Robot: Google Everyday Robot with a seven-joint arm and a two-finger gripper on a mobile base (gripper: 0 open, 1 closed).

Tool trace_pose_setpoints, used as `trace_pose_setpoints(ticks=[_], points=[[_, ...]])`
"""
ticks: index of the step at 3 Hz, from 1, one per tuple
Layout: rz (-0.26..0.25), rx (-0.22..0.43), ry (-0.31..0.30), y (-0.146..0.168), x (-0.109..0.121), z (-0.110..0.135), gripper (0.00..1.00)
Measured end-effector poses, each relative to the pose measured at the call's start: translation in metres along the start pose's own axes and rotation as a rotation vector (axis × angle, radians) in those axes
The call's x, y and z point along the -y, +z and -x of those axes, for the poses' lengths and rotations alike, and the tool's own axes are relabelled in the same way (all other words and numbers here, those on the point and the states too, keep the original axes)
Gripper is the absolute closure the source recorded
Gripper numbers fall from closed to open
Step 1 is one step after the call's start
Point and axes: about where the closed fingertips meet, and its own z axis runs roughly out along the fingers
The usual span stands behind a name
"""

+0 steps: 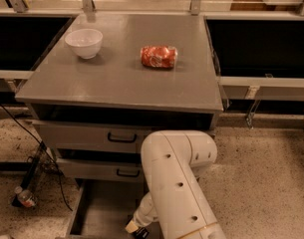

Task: Pick rxbar chocolate from bottom drawer and place on counter

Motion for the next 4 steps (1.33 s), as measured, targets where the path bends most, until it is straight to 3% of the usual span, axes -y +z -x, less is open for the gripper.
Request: trace_pose_setpoints(ticks=[2,4], points=[[0.001,-0.002,-0.002,0.0006,-0.0006,-0.0002,0.17],[0.008,-0.007,-0.004,0.0035,-0.002,-0.0024,0.23]])
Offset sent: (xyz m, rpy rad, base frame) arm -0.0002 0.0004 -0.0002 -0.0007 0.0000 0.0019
